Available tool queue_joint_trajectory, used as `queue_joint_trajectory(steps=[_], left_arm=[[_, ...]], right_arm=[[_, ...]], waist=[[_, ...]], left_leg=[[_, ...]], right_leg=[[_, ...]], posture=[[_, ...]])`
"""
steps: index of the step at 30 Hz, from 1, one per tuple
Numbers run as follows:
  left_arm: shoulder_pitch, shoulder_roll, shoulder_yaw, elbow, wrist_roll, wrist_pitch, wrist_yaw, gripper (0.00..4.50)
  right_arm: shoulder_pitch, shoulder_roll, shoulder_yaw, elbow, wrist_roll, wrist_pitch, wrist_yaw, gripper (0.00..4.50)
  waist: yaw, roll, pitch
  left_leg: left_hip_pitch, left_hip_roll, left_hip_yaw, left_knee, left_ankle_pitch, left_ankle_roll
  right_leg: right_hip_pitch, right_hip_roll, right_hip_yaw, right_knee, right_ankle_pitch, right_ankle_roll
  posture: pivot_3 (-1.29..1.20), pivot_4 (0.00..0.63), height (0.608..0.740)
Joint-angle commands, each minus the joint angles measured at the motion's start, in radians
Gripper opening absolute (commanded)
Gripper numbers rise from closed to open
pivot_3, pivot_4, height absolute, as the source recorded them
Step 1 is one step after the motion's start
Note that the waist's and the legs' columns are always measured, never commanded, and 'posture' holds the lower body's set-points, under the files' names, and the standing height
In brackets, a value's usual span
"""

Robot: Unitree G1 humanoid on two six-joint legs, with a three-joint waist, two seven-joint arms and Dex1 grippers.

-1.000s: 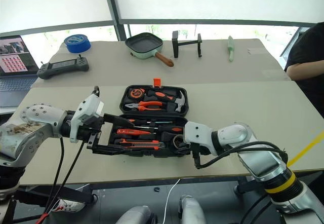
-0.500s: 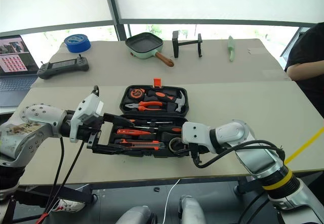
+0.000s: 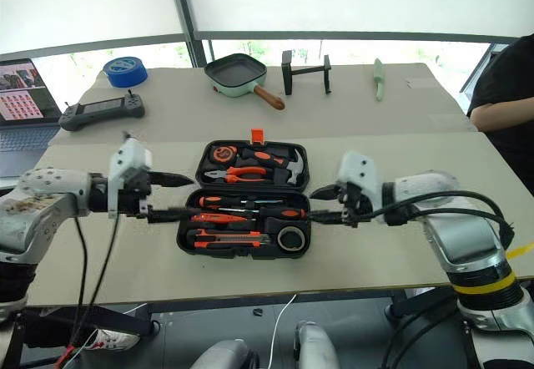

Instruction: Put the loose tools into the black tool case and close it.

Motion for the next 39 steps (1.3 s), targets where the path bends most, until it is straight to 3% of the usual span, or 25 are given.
queue_joint_trajectory(steps=[1,3,4,7,8,13,17,24,32,35,39], left_arm=[[0.007,0.007,0.008,0.091,0.081,-0.093,0.030,2.20],[0.000,-0.008,-0.018,0.137,0.124,-0.145,0.032,1.47],[-0.006,-0.022,-0.039,0.160,0.146,-0.174,0.032,1.27],[-0.023,-0.068,-0.104,0.204,0.205,-0.258,0.018,0.12],[-0.030,-0.082,-0.118,0.214,0.218,-0.273,0.014,0.05],[-0.041,-0.147,-0.160,0.196,0.236,-0.236,0.011,0.05],[0.007,-0.172,-0.171,0.082,0.210,-0.252,-0.028,0.05],[0.164,-0.087,-0.201,-0.068,0.249,-0.317,-0.105,0.05],[0.245,-0.074,-0.192,-0.134,0.258,-0.298,-0.098,0.05],[0.167,-0.080,-0.140,-0.011,0.270,-0.273,-0.051,0.05],[0.066,-0.103,-0.125,0.084,0.262,-0.261,-0.031,0.05]], right_arm=[[0.000,0.013,-0.015,0.081,-0.041,-0.075,-0.039,0.60],[-0.015,0.030,0.010,0.142,-0.082,-0.139,-0.049,0.00],[-0.027,0.040,0.030,0.182,-0.115,-0.183,-0.058,0.00],[-0.072,0.088,0.070,0.284,-0.161,-0.253,-0.065,0.00],[-0.086,0.100,0.081,0.308,-0.172,-0.272,-0.062,0.00],[-0.123,0.120,0.151,0.365,-0.259,-0.413,-0.042,0.00],[-0.063,0.110,0.153,0.230,-0.200,-0.406,0.046,0.00],[0.095,0.032,0.140,0.105,-0.236,-0.462,0.064,0.00],[0.239,-0.043,0.079,-0.007,-0.238,-0.414,0.037,0.00],[0.178,-0.028,0.057,0.073,-0.249,-0.382,-0.017,0.00],[0.065,0.014,0.077,0.172,-0.259,-0.381,-0.045,0.00]], waist=[[-0.001,0.000,0.000],[-0.002,0.000,0.000],[-0.002,0.000,0.000],[-0.004,0.000,0.000],[-0.004,0.000,0.000],[-0.004,0.000,0.000],[-0.003,0.000,0.000],[0.000,0.001,0.000],[0.005,0.002,-0.002],[0.005,0.002,-0.002],[0.003,0.001,-0.002]], left_leg=[[-0.002,0.000,0.001,0.000,0.000,0.000],[-0.006,-0.001,0.001,0.002,0.000,0.000],[-0.006,-0.001,0.001,0.002,0.000,0.000],[-0.005,-0.001,0.002,0.002,0.000,0.000],[-0.005,-0.001,0.002,0.003,0.000,0.000],[-0.007,-0.001,0.001,0.005,0.000,0.000],[-0.007,-0.001,0.001,0.005,0.000,0.000],[-0.007,-0.001,0.000,0.003,0.000,0.001],[-0.001,0.000,0.000,0.003,0.000,0.001],[0.008,0.000,0.000,0.001,-0.002,0.002],[0.008,0.000,0.001,0.001,-0.001,0.002]], right_leg=[[-0.002,0.000,0.000,0.000,0.000,0.000],[-0.006,0.000,0.000,0.000,0.000,0.000],[-0.006,0.000,-0.001,0.001,0.000,0.000],[-0.005,-0.001,0.000,0.001,0.000,0.000],[-0.005,-0.001,0.000,0.001,0.000,0.000],[-0.005,-0.001,0.000,0.002,0.001,0.000],[-0.005,-0.001,0.000,0.001,0.001,0.000],[-0.005,-0.001,-0.001,0.000,0.001,0.000],[0.002,-0.001,0.000,0.000,0.000,0.000],[0.011,-0.001,0.000,0.000,0.000,0.002],[0.010,-0.001,0.000,0.000,0.000,0.001]], posture=[[0.00,0.150,0.740],[0.00,0.150,0.740],[0.00,0.150,0.740],[0.00,0.150,0.740],[0.00,0.150,0.740],[0.00,0.150,0.740],[0.00,0.150,0.740],[0.00,0.150,0.740],[0.00,0.150,0.740],[0.00,0.150,0.740],[0.00,0.150,0.740]])
